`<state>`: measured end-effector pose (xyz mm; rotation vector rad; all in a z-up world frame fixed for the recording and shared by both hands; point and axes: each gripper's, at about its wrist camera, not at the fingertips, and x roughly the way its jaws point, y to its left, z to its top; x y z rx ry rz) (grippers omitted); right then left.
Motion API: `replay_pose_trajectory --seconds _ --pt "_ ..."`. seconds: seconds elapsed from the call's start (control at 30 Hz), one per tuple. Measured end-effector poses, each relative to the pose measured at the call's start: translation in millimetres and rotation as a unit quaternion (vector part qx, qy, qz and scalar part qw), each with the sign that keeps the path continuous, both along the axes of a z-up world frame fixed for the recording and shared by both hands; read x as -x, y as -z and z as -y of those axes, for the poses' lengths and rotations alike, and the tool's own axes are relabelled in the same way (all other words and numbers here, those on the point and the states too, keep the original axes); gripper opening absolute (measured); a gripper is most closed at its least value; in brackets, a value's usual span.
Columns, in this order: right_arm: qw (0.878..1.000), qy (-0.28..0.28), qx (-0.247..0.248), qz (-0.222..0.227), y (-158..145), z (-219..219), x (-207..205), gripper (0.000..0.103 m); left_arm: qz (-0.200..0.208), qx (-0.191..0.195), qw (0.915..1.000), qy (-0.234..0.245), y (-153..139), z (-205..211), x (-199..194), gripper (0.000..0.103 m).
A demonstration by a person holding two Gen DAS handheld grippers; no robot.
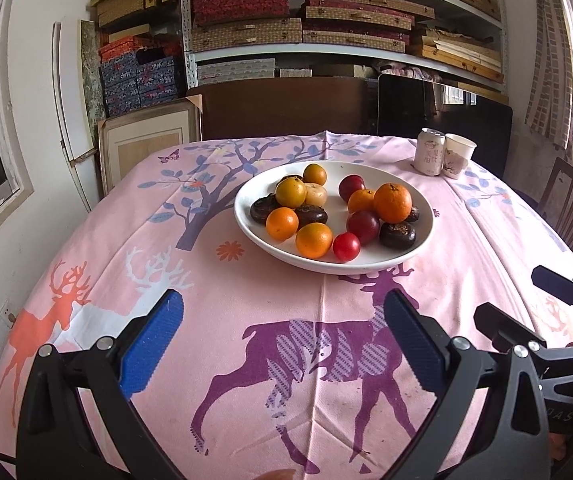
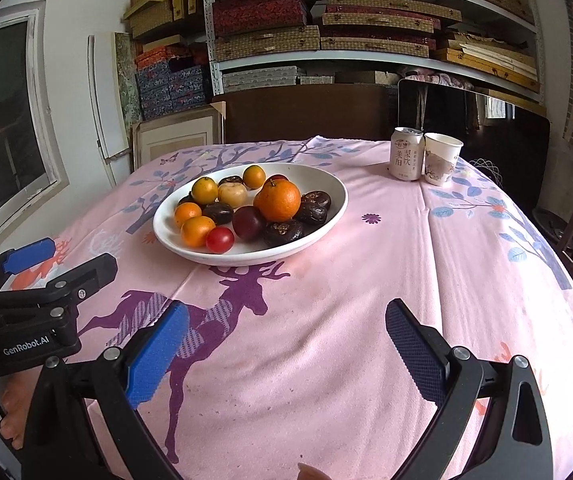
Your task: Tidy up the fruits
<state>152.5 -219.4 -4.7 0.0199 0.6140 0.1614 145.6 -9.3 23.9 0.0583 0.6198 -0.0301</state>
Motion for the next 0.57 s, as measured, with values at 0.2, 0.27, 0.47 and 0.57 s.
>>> replay_pose_trajectory --seconds 0.2,0.27,0.47,0.57 --pt "1.0 0.0 0.001 0.001 -0.2 -1.3 0.6 0.099 0.006 -0.002 1.0 -0.004 0.1 1.0 1.7 0.098" --pt "1.0 -0.001 0.001 0.001 -0.1 -1.3 0.5 0.099 0.005 0.0 1.0 -0.002 0.2 1.1 1.7 0.098" --pt "1.0 -0.002 0.0 0.0 -1.0 -2.0 0.6 0.099 -0.004 0.008 0.9999 -0.005 0.3 -1.5 -0.7 0.098" --pt "1.0 -0.002 0.0 0.0 -0.8 -1.9 0.7 0.099 -0.006 0.008 0.9999 -0.007 1.1 -2.7 -1.6 0.098"
